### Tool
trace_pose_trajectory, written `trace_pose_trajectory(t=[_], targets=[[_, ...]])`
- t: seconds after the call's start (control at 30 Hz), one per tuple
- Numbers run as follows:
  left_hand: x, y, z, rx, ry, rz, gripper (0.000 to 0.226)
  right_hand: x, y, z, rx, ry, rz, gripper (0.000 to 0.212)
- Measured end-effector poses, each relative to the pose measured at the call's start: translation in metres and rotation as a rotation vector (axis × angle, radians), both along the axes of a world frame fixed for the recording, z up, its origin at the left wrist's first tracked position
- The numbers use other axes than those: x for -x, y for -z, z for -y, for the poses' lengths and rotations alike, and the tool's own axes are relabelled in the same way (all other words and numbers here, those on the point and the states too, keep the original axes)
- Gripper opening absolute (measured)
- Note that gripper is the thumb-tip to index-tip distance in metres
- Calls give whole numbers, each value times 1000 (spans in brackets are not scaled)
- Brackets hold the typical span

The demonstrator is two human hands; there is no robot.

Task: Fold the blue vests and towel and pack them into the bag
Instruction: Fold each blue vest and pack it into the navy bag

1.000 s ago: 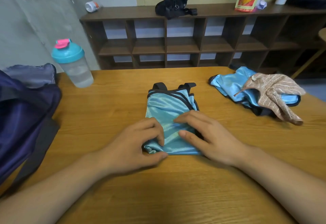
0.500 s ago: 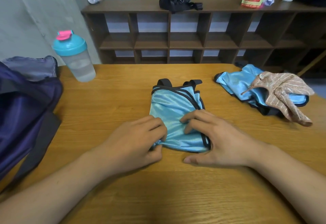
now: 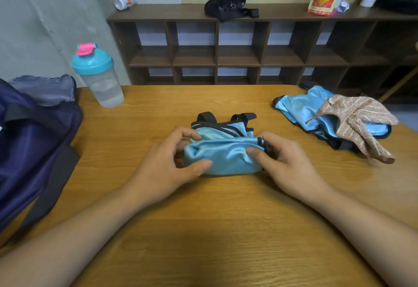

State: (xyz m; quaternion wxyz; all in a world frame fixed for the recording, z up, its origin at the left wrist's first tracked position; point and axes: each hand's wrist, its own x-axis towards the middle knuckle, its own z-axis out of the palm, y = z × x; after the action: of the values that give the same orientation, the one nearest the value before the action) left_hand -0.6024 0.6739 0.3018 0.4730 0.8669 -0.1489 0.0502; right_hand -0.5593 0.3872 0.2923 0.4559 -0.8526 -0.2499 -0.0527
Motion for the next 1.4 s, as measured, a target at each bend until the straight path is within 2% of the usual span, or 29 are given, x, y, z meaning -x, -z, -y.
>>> trace_pose_trajectory(t=[0.07, 0.17, 0.2, 0.33, 0.43, 0.57, 0.67, 0.73, 0.93, 1.13, 1.3, 1.4], targets=[[-4, 3, -2, 37, 3, -31, 43, -2, -3, 0, -73, 30, -49, 35], [-12, 10, -5, 91, -17, -50, 21, -2, -5, 1, -114, 51, -60, 32], [-13, 11, -5, 90, -33, -49, 19, -1, -5, 1, -115, 39, -52, 31], [-14, 12, -1, 11, -127, -28, 41, 5, -10, -2, -52, 11, -33, 32], [-16, 13, 1, 23, -212, -27, 40, 1, -6, -6, -29, 130, 42, 22], [-19, 12, 3, 18, -292, -89, 31, -7, 3, -9, -52, 188, -59, 23], [-22, 9, 5, 36, -347, -121, 37, -9, 4, -16, -39, 217, -116, 25], [-25, 9, 3, -7, -378, -116, 40, -11, 4, -17, -15, 236, -133, 24], [-32, 12, 0, -234, -407, -67, 29, -14, 5, -20, 115, 309, -99, 20], [-33, 11, -4, -459, -427, -19, 38, -14, 5, -21, 193, 342, -34, 27], [-34, 8, -3, -363, -388, -117, 30, -12, 8, -22, 222, 336, 45, 41], [-36, 4, -3, -159, -369, -215, 28, -11, 7, -21, 209, 322, 59, 56]])
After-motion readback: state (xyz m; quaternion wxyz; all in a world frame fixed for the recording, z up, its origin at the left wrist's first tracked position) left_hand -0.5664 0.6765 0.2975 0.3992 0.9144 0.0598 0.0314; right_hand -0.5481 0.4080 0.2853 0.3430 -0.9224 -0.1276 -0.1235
